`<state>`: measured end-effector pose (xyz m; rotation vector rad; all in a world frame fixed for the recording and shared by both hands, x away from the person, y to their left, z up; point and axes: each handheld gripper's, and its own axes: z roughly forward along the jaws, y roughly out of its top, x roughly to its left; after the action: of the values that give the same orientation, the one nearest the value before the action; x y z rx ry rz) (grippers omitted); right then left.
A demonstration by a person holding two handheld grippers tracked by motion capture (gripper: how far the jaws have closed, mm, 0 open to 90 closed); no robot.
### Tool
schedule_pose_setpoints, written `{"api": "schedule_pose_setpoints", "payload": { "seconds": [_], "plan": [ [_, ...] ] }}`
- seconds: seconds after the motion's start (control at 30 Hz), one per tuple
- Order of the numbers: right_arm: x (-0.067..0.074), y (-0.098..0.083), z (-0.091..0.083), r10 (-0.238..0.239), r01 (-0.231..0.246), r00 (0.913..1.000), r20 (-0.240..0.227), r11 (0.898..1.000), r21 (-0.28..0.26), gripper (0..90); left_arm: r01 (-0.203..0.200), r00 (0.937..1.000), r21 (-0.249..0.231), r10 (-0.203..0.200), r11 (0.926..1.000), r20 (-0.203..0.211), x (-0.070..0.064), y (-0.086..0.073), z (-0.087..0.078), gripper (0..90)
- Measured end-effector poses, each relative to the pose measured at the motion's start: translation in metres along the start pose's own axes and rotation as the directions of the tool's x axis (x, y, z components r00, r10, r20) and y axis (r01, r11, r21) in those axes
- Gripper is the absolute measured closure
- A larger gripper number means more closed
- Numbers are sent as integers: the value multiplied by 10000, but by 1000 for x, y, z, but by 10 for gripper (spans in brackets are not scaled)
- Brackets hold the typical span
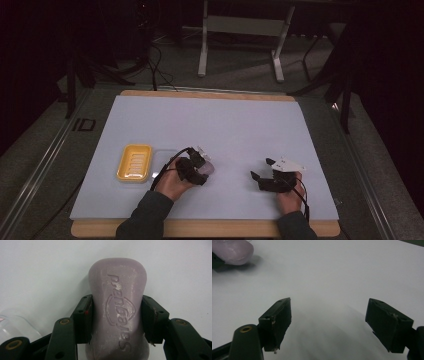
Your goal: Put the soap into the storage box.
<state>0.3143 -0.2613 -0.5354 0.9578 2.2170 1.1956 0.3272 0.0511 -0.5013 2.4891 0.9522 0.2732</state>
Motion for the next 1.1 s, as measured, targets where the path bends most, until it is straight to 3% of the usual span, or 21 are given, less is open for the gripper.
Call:
{"api": "schedule_pose_setpoints", "payload": {
  "seconds": [1.1],
  "plan": [
    [0, 0, 0, 23, -23, 10000, 3, 10000, -27, 204, 880, 9952, 63, -876, 9961, -433, 30, -10, -18, 490]
  ]
}}
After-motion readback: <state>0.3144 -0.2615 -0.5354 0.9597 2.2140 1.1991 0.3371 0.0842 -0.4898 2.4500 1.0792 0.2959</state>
